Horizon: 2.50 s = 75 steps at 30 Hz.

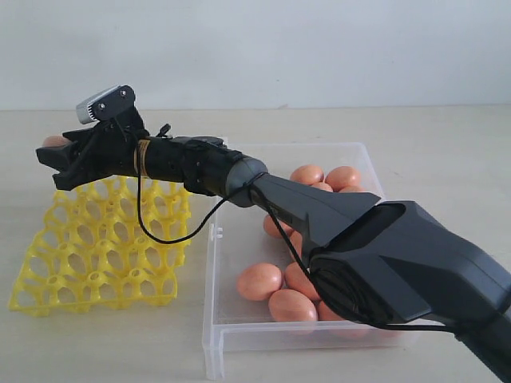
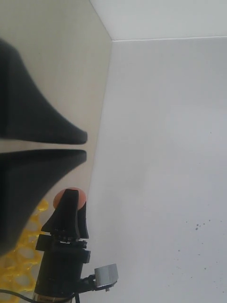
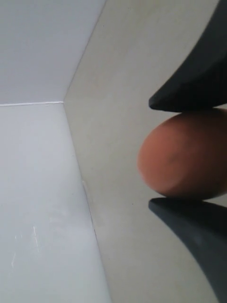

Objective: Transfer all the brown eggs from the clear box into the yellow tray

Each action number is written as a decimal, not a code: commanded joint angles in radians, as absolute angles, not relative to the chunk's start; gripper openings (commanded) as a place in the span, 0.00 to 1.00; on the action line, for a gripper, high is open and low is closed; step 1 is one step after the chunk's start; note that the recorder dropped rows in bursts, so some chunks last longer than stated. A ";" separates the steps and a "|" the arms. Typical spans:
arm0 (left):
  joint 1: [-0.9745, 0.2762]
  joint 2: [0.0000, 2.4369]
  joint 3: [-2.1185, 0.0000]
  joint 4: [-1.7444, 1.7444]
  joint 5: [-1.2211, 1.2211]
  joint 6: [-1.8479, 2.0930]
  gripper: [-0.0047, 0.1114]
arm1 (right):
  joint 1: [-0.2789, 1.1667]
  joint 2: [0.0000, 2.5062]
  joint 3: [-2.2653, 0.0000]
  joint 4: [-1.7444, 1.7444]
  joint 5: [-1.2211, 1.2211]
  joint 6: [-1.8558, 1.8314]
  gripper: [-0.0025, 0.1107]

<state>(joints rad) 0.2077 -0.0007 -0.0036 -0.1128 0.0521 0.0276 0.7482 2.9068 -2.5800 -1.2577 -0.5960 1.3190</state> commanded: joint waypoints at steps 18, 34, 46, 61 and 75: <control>0.209 0.000 0.000 -0.124 0.053 0.016 0.07 | 0.748 2.902 -2.587 -1.266 -0.565 1.325 0.21; 0.209 0.000 0.000 -0.124 0.049 0.016 0.07 | 0.718 2.902 -2.587 -1.268 -0.698 1.415 0.21; 0.209 0.000 0.000 -0.124 0.049 0.016 0.07 | 0.714 2.902 -2.587 -1.268 -0.691 1.422 0.34; 0.209 0.000 0.000 -0.124 0.051 0.016 0.07 | 0.714 2.902 -2.587 -1.266 -0.693 1.422 0.34; 0.209 0.000 0.000 -0.124 0.049 0.016 0.07 | 0.712 2.893 -2.587 -1.265 -0.699 1.434 0.45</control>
